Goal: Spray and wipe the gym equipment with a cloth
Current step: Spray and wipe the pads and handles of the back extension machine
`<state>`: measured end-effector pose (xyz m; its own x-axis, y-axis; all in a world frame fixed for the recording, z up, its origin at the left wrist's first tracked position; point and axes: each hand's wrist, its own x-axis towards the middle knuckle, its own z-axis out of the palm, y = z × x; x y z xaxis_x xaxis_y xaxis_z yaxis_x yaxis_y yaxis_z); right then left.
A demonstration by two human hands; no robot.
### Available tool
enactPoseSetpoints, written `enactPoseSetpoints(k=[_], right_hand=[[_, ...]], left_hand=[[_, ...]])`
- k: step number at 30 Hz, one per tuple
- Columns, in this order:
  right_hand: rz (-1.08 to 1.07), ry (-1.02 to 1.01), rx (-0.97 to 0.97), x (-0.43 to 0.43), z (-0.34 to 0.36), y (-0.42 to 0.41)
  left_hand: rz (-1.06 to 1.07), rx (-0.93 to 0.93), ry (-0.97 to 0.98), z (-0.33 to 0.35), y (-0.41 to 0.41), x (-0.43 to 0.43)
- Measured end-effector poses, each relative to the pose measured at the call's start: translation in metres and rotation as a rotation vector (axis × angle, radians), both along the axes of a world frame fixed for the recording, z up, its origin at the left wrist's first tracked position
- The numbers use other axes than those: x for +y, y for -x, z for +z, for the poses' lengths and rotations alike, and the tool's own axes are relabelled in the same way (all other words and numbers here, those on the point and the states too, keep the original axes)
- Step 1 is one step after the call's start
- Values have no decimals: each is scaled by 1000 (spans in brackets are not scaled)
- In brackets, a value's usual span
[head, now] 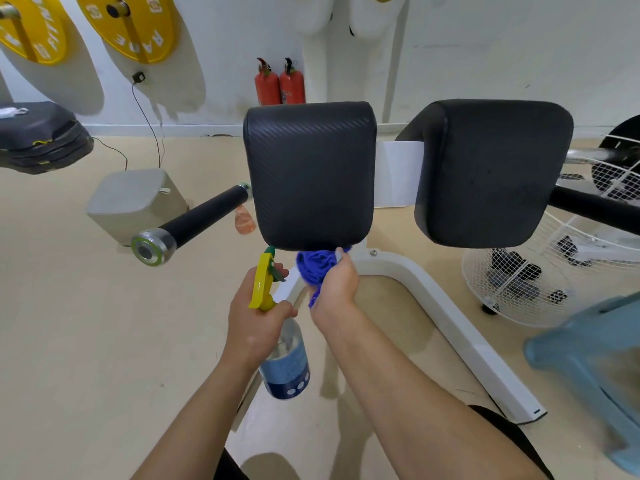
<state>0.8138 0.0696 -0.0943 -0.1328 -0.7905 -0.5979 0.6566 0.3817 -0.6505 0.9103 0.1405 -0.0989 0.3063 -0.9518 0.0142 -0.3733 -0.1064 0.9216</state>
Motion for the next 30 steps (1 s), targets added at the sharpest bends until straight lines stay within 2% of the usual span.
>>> enactPoseSetpoints(k=[2, 4, 7, 12, 16, 18, 21, 23, 26, 30], right_hand=[[89, -48, -212, 7, 4, -4], [100, -54, -330, 7, 6, 2], [105, -41, -315, 4, 12, 26], [105, 1, -83, 16, 19, 69], [190, 108, 158, 32, 40, 64], [186, 273, 342, 39, 57, 51], [118, 633, 630, 34, 93, 33], [53, 772, 788, 15, 113, 27], [3, 826, 1005, -19, 133, 24], [43, 811, 1234, -42, 148, 23]], left_hand=[[-16, -1, -6, 1, -3, 2], [-23, -39, -14, 0, -7, 3], [-9, -69, -24, 0, -10, 0], [43, -34, -33, 0, -6, -3], [79, 28, -9, 7, -11, -2], [76, 61, 15, 12, -16, -1], [88, 113, 59, 26, -22, -3], [91, 140, 62, 34, -23, -7], [62, 209, 73, 46, -27, -14], [20, 340, 75, 64, -27, -22]])
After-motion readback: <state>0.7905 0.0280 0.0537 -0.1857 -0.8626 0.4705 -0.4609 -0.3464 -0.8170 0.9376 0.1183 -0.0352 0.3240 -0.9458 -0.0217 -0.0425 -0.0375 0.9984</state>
